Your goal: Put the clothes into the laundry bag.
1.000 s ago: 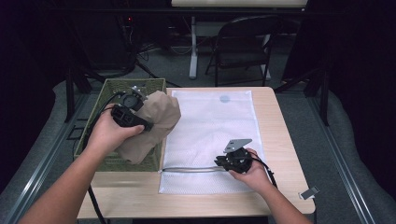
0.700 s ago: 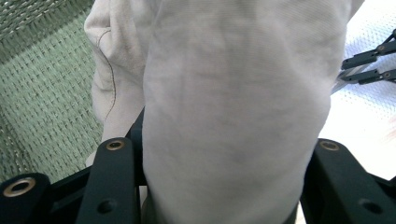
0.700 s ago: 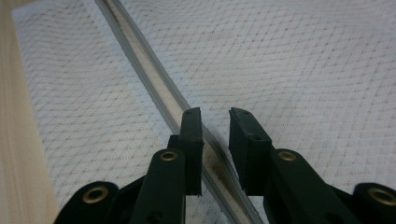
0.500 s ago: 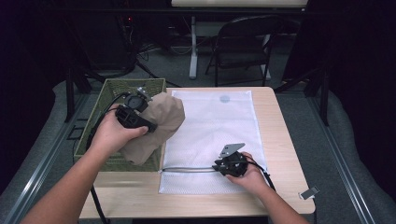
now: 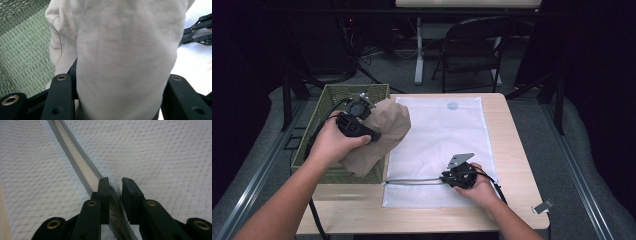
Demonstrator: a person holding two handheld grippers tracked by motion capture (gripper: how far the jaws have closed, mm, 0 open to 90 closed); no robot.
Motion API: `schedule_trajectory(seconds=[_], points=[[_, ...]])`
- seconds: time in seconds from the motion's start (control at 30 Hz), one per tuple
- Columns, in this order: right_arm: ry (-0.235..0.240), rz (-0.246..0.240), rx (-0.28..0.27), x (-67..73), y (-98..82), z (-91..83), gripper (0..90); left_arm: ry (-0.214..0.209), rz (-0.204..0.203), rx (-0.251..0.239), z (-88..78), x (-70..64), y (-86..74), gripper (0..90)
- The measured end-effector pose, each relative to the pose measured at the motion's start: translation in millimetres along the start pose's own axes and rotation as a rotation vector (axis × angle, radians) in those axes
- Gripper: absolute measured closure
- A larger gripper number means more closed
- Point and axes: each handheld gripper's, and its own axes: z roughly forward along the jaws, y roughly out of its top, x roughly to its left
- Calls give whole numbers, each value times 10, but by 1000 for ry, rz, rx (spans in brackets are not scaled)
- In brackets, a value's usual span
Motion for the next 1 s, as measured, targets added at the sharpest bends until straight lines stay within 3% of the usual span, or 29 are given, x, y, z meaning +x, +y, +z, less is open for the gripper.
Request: schedule_trajectory(seconds=[0.1,0.13,0.3,0.53,0.8,1.0], points=[[2,14,-19,14,-5,15,813,-2,2,0,2,-9,-3,486],[13,-4,3,6,7,2,827,-3,4,0,5,-12,-4,486],[8,-10,9,21,19,5,873,-9,12,-1,17,-29,-10,486],[2,19,-18,23,16,19,877,-15,17,2,29,-57,-16,487],[-2,-15,-4,1,97,-57,879,-25,31,-1,35,-122,-16,488],[-7,-1,-21,-20,164,-114,879,-30,46,-6,26,-169,-4,487]])
